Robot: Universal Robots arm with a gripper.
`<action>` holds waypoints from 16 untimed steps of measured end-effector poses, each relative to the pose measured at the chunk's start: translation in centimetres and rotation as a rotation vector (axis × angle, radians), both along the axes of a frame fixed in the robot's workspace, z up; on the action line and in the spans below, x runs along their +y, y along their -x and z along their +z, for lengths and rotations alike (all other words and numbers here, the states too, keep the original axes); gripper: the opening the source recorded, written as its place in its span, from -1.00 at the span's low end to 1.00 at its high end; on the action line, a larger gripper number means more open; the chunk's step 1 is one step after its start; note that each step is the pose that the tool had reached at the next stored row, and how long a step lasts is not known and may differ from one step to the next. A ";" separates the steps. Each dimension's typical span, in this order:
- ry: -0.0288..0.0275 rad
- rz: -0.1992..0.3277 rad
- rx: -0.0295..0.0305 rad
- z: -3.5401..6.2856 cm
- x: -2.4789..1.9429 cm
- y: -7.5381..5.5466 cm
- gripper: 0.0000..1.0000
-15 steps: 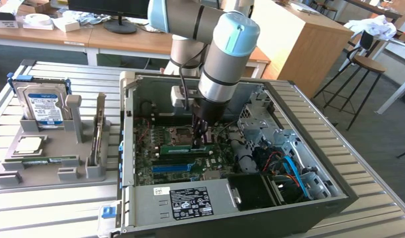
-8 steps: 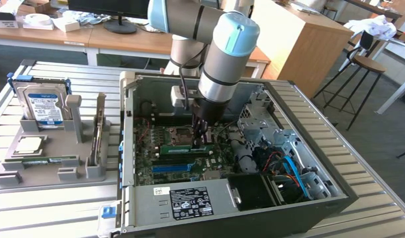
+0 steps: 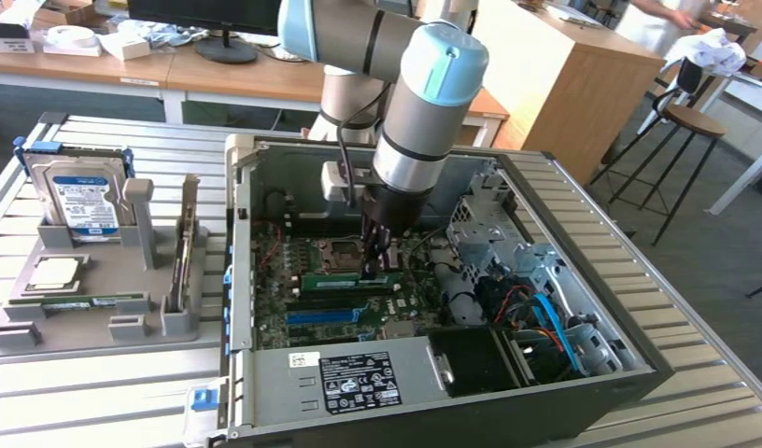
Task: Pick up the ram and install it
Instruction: 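Insert the ram into the slot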
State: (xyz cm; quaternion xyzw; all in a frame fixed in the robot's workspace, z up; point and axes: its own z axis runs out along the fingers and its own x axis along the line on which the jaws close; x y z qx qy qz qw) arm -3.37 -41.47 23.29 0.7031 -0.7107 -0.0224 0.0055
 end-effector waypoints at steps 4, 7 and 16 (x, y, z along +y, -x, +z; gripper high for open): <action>-0.0002 0.000 0.0003 0.07 0.01 0.0 -0.77; -0.0001 0.000 0.0005 0.11 0.00 0.0 -0.77; 0.0002 0.000 -0.0008 -0.02 0.00 0.0 -0.77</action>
